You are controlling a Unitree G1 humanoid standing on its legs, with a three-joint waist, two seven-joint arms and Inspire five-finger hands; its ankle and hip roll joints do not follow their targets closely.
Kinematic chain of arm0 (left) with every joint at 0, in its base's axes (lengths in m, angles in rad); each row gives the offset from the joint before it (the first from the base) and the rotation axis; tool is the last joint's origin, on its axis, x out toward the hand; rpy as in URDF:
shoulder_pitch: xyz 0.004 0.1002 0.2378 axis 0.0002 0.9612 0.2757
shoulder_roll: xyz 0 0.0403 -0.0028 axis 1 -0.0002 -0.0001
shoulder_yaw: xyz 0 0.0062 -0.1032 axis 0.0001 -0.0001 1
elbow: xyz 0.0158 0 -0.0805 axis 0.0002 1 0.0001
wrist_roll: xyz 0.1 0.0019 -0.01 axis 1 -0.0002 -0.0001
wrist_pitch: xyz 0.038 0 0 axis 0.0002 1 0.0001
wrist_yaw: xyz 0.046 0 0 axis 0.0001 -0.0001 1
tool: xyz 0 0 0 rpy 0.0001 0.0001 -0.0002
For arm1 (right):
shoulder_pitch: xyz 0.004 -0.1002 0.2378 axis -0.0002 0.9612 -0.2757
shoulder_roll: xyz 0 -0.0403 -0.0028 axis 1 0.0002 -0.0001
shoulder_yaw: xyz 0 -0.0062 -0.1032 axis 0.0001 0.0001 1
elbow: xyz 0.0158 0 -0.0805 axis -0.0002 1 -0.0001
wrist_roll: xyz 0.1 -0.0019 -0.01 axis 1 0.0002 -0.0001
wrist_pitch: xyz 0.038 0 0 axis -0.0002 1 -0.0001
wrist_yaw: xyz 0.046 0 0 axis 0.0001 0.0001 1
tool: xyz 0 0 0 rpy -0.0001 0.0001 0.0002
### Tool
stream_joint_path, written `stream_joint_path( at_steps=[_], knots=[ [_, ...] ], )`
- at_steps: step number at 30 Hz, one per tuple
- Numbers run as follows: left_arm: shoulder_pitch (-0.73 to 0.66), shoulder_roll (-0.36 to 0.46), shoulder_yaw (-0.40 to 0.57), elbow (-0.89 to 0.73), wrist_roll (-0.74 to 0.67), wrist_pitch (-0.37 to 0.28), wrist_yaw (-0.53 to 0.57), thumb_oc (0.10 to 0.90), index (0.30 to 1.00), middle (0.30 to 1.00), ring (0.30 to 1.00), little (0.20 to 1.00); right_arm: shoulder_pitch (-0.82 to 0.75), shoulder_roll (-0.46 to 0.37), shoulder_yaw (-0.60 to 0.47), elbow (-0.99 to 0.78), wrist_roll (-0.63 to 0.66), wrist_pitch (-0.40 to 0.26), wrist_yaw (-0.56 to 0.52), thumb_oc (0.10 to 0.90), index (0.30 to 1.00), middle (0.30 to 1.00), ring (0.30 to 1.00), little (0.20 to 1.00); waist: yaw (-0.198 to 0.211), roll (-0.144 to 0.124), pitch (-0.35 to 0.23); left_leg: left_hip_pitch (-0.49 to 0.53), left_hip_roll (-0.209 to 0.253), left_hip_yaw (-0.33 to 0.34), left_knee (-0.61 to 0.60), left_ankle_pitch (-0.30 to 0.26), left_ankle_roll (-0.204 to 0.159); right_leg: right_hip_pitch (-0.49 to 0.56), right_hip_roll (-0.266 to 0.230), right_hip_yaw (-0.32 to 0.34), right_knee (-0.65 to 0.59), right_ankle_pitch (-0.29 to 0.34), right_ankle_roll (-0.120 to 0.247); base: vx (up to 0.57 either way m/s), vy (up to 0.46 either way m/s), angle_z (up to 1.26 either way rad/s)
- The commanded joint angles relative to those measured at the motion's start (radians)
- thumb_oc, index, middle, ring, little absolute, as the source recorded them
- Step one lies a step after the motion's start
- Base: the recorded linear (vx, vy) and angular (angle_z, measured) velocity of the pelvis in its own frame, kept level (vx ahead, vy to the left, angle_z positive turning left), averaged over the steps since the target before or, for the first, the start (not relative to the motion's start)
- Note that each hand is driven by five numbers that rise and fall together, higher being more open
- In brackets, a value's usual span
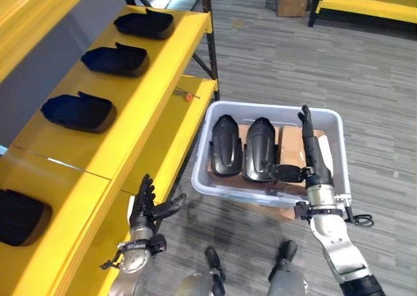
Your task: Move parts from the plastic box to the shelf.
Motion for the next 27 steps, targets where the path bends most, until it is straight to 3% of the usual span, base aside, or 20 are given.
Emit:
stream_joint_path(
  at_steps=[1,6,8,9,11,12,14,15,17,20,23,27],
  knots=[
    [0.013,0.023,0.026,-0.142,0.034,-0.074,0.015,0.900,1.000,1.000,1.000,1.000,-0.071,-0.021,-0.063,-0.106,-0.032,-0.066,-0.027,0.900,1.000,1.000,1.000,1.000,-0.005,-0.015,-0.040,0.055,0.029,-0.091,0.037,-0.135,-0.033,-0.097,0.037,0.010,0.088,-0.023,-0.024,0.13,-0.195,0.07],
    [-0.001,0.021,0.009,-0.141,0.023,-0.070,0.011,0.900,1.000,1.000,1.000,1.000,-0.050,-0.063,-0.090,-0.122,-0.036,-0.066,-0.027,0.900,1.000,1.000,1.000,1.000,-0.029,-0.006,-0.029,0.020,0.090,-0.094,0.111,-0.146,-0.073,-0.103,0.075,0.014,0.104,-0.073,-0.047,0.11,-0.240,-0.02],
    [-0.009,0.014,0.002,-0.139,0.017,-0.072,0.002,0.900,1.000,1.000,1.000,1.000,-0.053,-0.087,-0.095,-0.128,-0.032,-0.066,-0.026,0.900,1.000,1.000,1.000,1.000,-0.034,-0.005,-0.013,-0.038,0.110,-0.102,0.252,-0.178,-0.082,-0.098,0.085,0.011,0.105,-0.106,-0.072,0.05,-0.185,0.18],
    [-0.010,0.010,-0.001,-0.145,0.012,-0.078,0.004,0.900,1.000,1.000,1.000,1.000,-0.069,-0.108,-0.087,-0.134,-0.033,-0.068,-0.020,0.900,1.000,1.000,1.000,1.000,-0.025,-0.003,0.006,-0.075,0.095,-0.136,0.339,-0.168,-0.098,-0.100,0.092,0.018,0.108,-0.118,-0.084,0.02,-0.152,0.21],
    [-0.022,0.012,-0.017,-0.143,0.006,-0.081,0.004,0.900,1.000,1.000,1.000,1.000,-0.103,-0.134,-0.071,-0.131,-0.040,-0.073,-0.018,0.900,1.000,1.000,1.000,1.000,-0.001,-0.010,0.033,-0.143,0.046,-0.221,0.370,-0.133,-0.122,-0.111,0.104,0.029,0.111,-0.121,-0.094,0.02,-0.087,0.04],
    [-0.019,0.015,-0.016,-0.146,0.005,-0.078,0.000,0.900,1.000,1.000,1.000,1.000,-0.115,-0.140,-0.071,-0.128,-0.048,-0.072,-0.020,0.900,1.000,1.000,1.000,1.000,0.002,-0.017,0.032,-0.161,0.073,-0.225,0.316,-0.115,-0.117,-0.114,0.109,0.027,0.106,-0.122,-0.089,0.08,-0.007,-0.08],
    [0.019,0.026,0.001,-0.166,0.018,-0.071,-0.001,0.900,1.000,1.000,1.000,1.000,-0.136,-0.162,-0.073,-0.120,-0.076,-0.058,-0.030,0.900,1.000,1.000,1.000,1.000,0.021,-0.048,0.034,-0.167,0.237,-0.246,0.144,-0.019,-0.139,-0.114,0.089,0.053,0.085,-0.127,-0.050,0.20,0.170,-0.12],
    [0.024,0.029,0.008,-0.170,0.021,-0.069,0.002,0.900,1.000,1.000,1.000,1.000,-0.143,-0.168,-0.076,-0.113,-0.091,-0.050,-0.037,0.900,1.000,1.000,1.000,1.000,0.022,-0.052,0.035,-0.170,0.286,-0.239,0.098,0.034,-0.150,-0.121,0.073,0.055,0.086,-0.129,-0.040,0.10,0.167,-0.11],
    [0.036,0.026,0.014,-0.177,0.026,-0.064,0.001,0.900,1.000,1.000,1.000,1.000,-0.140,-0.176,-0.082,-0.112,-0.108,-0.042,-0.039,0.900,1.000,1.000,1.000,1.000,0.024,-0.047,0.043,-0.169,0.304,-0.225,0.064,0.083,-0.155,-0.134,0.062,0.050,0.094,-0.123,-0.036,0.04,0.139,-0.09],
    [0.021,0.026,0.023,-0.173,0.016,-0.073,0.007,0.900,1.000,1.000,1.000,1.000,-0.159,-0.174,-0.070,-0.118,-0.148,-0.028,-0.027,0.900,1.000,1.000,1.000,1.000,0.020,-0.029,0.064,-0.137,0.273,-0.164,0.071,0.027,-0.163,-0.168,0.051,0.077,0.128,-0.096,-0.021,0.07,0.230,-0.20],
    [-0.006,0.058,0.021,-0.171,0.037,-0.083,0.011,0.900,1.000,1.000,1.000,1.000,-0.170,-0.170,-0.066,-0.117,-0.164,-0.023,-0.022,0.900,1.000,1.000,1.000,1.000,0.021,-0.048,0.087,-0.154,0.227,-0.126,0.131,-0.021,-0.148,-0.182,0.020,0.092,0.125,-0.052,-0.009,0.04,0.210,-0.29],
    [-0.034,0.095,0.029,-0.176,0.059,-0.083,0.019,0.900,1.000,1.000,1.000,1.000,-0.178,-0.177,-0.075,-0.116,-0.201,-0.011,-0.029,0.900,1.000,1.000,1.000,1.000,0.024,-0.068,0.107,-0.194,0.200,-0.092,0.165,-0.047,-0.144,-0.185,-0.014,0.079,0.093,-0.019,0.005,0.05,0.147,-0.14]
  ],
)
